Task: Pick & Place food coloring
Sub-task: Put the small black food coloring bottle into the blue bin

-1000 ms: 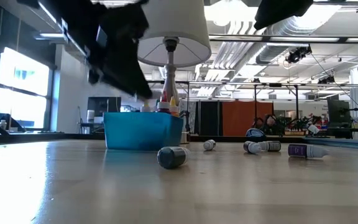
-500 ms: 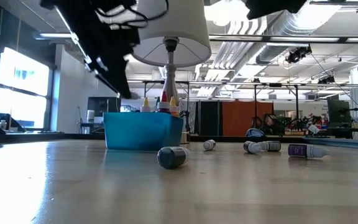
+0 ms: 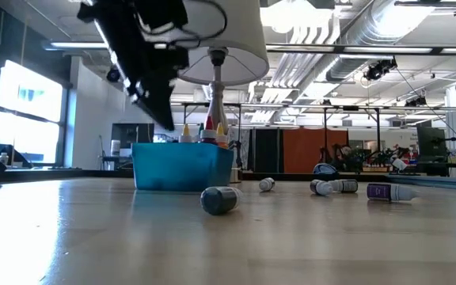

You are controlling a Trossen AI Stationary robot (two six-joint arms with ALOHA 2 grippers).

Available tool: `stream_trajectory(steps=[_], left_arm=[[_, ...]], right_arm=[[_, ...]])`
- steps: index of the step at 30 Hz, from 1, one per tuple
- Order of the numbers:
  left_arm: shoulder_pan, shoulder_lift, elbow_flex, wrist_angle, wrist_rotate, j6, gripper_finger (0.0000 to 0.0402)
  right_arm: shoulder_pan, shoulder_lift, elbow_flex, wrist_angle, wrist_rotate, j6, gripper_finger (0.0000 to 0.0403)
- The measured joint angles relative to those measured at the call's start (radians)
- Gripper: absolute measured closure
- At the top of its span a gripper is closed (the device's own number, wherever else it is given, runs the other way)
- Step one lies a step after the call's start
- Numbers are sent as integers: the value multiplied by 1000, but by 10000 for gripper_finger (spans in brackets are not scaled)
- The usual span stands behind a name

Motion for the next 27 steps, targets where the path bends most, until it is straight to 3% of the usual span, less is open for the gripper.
stream_trajectory(steps=[4, 7, 12, 14, 17, 23, 27], left_arm=[[-14, -42, 73, -129, -27, 17, 255], [-14, -76, 130, -216, -60, 23, 254], [-12, -110, 162, -248, -80, 30, 254], [-12, -119, 164, -243, -82, 41, 254], [-12, -120, 164, -254, -83, 45, 254], [-12, -120, 164, -261, -79, 63, 254], [-12, -120, 163, -270, -77, 64, 254]], right_arm=[[-19, 0, 0, -12, 40, 77, 234], [-48, 19, 0, -129, -2, 212, 234], [-117, 138, -1, -307, 5, 537, 234], [-154, 198, -1, -346, -36, 584, 234], [-205, 284, -1, -400, -131, 548, 234], [-319, 360, -2, -487, -355, 296, 234], [-381, 360, 0, -531, -370, 94, 234]])
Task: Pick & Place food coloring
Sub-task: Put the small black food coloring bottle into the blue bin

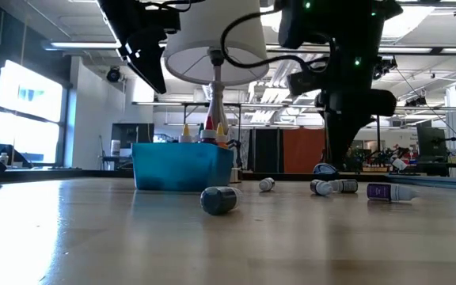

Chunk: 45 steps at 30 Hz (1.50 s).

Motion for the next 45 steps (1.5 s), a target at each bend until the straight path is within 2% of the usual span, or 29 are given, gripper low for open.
stream_trajectory(steps=[3, 6, 11, 17, 26, 36, 45], left_arm=[[0, 0, 0, -6, 2, -1, 254], [0, 0, 0, -5, 7, -1, 254], [0, 0, 0, -5, 8, -1, 254], [0, 0, 0, -5, 7, -1, 254], [0, 0, -1, -6, 7, -1, 254], [0, 0, -1, -6, 6, -1, 254], [0, 0, -1, -5, 5, -1, 254]], right_arm=[[-38, -4, 0, -14, -19, -135, 234], [-70, -4, 0, -10, -62, -191, 234], [-114, -4, 0, -10, -156, -186, 234], [-145, -3, 0, 0, -129, -184, 234], [-164, -3, -1, 20, -147, -165, 234], [-164, -1, -145, 139, -188, -135, 234], [-169, -21, -279, 313, -193, -193, 243]])
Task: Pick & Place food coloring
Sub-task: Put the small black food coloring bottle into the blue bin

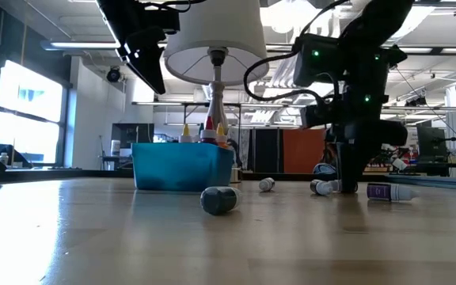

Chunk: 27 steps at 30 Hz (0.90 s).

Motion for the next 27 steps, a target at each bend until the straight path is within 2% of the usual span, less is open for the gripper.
stream_trajectory(steps=[8, 12, 14, 17, 20, 22, 24, 27], left_arm=[[0, -18, 37, -59, -11, 0, 254], [0, -21, 101, -144, -12, 0, 254], [0, -21, 139, -185, -11, 1, 254], [0, -21, 195, -216, -14, 12, 254], [0, -21, 252, -231, -29, 33, 254], [0, -21, 287, -247, -42, 34, 254], [0, -21, 314, -263, -44, 34, 254], [0, -21, 340, -296, -44, 33, 254]], right_arm=[[0, -10, -7, 59, -29, -34, 321], [13, -52, 11, 81, 15, -26, 347], [14, -93, 32, 150, 20, -20, 348], [23, -118, 66, 385, 32, -14, 335], [52, -84, 77, 677, 155, -95, 331], [68, -47, 106, 835, 171, -151, 331], [75, 4, 153, 870, 126, -160, 332], [88, 104, 231, 810, 105, -150, 332]])
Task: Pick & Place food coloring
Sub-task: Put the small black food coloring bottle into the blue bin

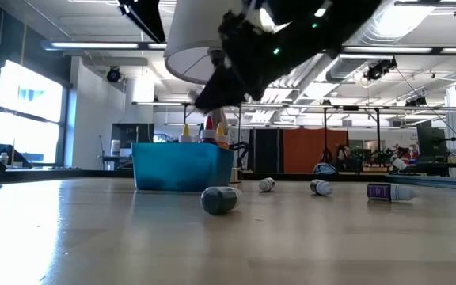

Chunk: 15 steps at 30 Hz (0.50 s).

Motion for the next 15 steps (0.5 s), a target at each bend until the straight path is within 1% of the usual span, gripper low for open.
stream_trajectory(steps=[3, 6, 8, 10, 12, 15], left_arm=[[0, 0, 1, -20, -1, -7, 254], [0, 0, 1, -41, -2, -22, 254], [0, 0, 1, -58, -1, -37, 254], [0, 0, 1, -62, 8, -40, 254], [0, 0, 1, -60, 3, -40, 254], [0, 0, 1, -58, -4, -40, 254]], right_arm=[[6, 83, 100, -84, 22, 2, 330], [-1, 151, 192, -211, 88, 3, 326], [-5, 188, 237, -293, 101, 3, 324], [-6, 203, 276, -324, 85, 2, 321], [-4, 206, 301, -312, 52, 4, 315], [-2, 210, 309, -320, 6, 2, 303]])
